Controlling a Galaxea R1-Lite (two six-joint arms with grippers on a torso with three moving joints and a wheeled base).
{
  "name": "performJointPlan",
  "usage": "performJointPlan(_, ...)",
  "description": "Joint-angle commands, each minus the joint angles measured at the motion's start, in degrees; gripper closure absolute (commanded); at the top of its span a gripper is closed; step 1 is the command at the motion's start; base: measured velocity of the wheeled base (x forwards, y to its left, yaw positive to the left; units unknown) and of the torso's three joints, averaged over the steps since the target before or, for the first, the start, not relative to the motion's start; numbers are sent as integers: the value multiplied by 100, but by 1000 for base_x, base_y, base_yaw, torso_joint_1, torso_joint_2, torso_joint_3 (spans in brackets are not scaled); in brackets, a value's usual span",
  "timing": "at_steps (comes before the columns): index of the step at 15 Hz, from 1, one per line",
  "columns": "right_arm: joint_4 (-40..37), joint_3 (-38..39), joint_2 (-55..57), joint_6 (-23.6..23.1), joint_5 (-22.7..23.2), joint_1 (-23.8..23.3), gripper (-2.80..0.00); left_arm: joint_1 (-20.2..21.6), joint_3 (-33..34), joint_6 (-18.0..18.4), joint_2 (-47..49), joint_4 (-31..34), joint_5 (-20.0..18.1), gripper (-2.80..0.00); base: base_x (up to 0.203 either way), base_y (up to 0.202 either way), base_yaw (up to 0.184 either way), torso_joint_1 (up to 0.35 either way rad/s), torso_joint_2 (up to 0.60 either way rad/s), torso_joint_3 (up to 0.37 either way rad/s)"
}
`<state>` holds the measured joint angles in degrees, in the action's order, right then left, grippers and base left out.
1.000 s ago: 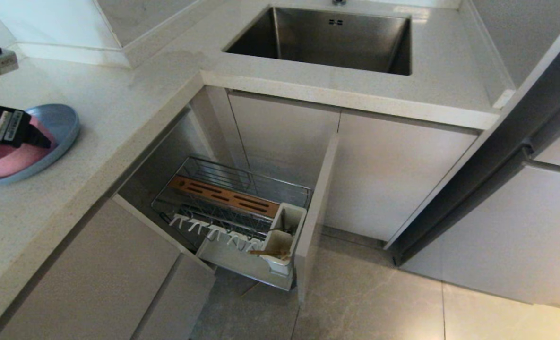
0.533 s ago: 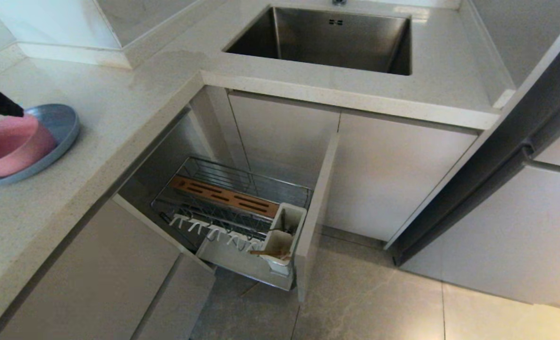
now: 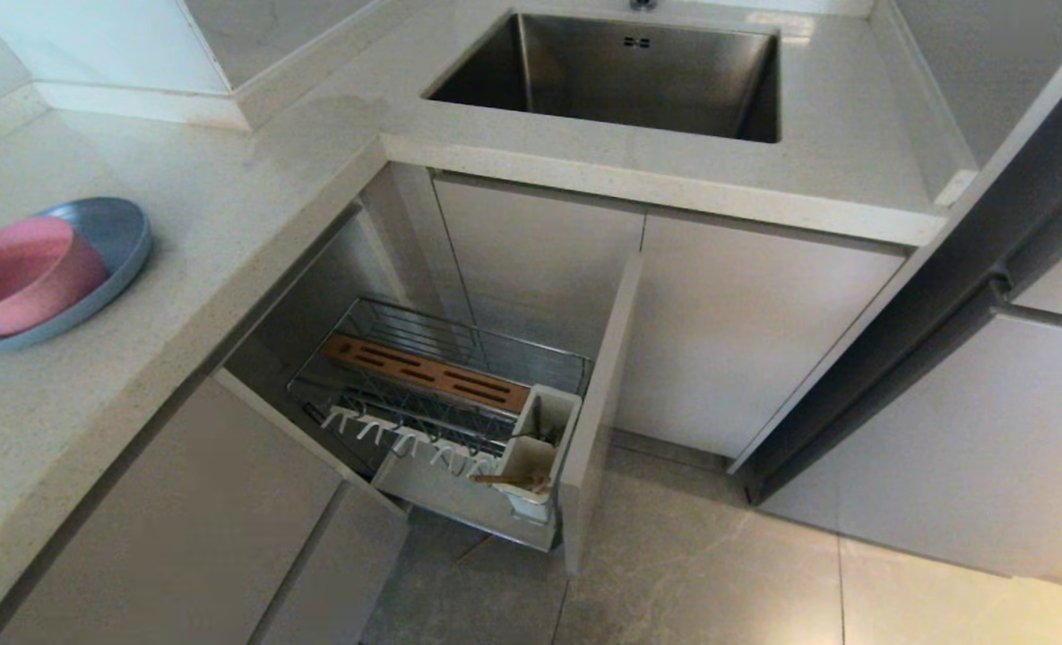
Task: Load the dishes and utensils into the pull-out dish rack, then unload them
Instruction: Take the fork out of the cupboard
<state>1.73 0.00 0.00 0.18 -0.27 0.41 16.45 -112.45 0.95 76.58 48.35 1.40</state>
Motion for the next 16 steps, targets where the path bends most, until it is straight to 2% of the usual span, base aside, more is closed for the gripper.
performJointPlan(1, 3, 44, 0, -1, 0, 2, 0, 8, 164, -421, -526, 23, -280, 0, 0, 0, 0, 0, 0, 0)
performJointPlan(3, 3, 47, 0, -1, 0, 2, 0, 2, 480, -862, -904, 29, -852, 0, 0, 0, 0, 0, 0, 0)
performJointPlan(6, 3, 45, 0, -1, 0, 2, 0, -43, 1295, -1161, -1280, 56, -1852, 0, 0, 0, 0, 0, 0, 0)
performJointPlan(7, 3, 52, 0, -1, 0, 2, 0, -62, 1515, -1333, -1308, 149, -2316, 0, 0, 0, 0, 0, 0, 0)
performJointPlan(10, 3, 45, 0, -1, 0, 2, 0, -105, 1675, -1400, -928, 1004, -3836, 0, 0, 0, 0, 0, 0, 0)
performJointPlan(11, 3, 44, 0, -1, 0, 2, 0, -172, 1670, -1348, -709, 1258, -4149, 0, 0, 0, 0, 0, 0, 0)
performJointPlan(13, 3, 53, 0, -1, 0, 2, 0, -366, 1646, -1233, -331, 1536, -4377, 0, 0, 0, 0, 0, 0, 0)
performJointPlan(15, 3, 46, 0, -1, 0, 2, 0, -632, 1646, -1171, 150, 1659, -4299, 0, 0, 0, 0, 0, 0, 0)
performJointPlan(16, 3, 44, 0, -1, 0, 2, 0, -794, 1661, -1095, 432, 1695, -4137, 0, 0, 0, 0, 0, 0, 0)
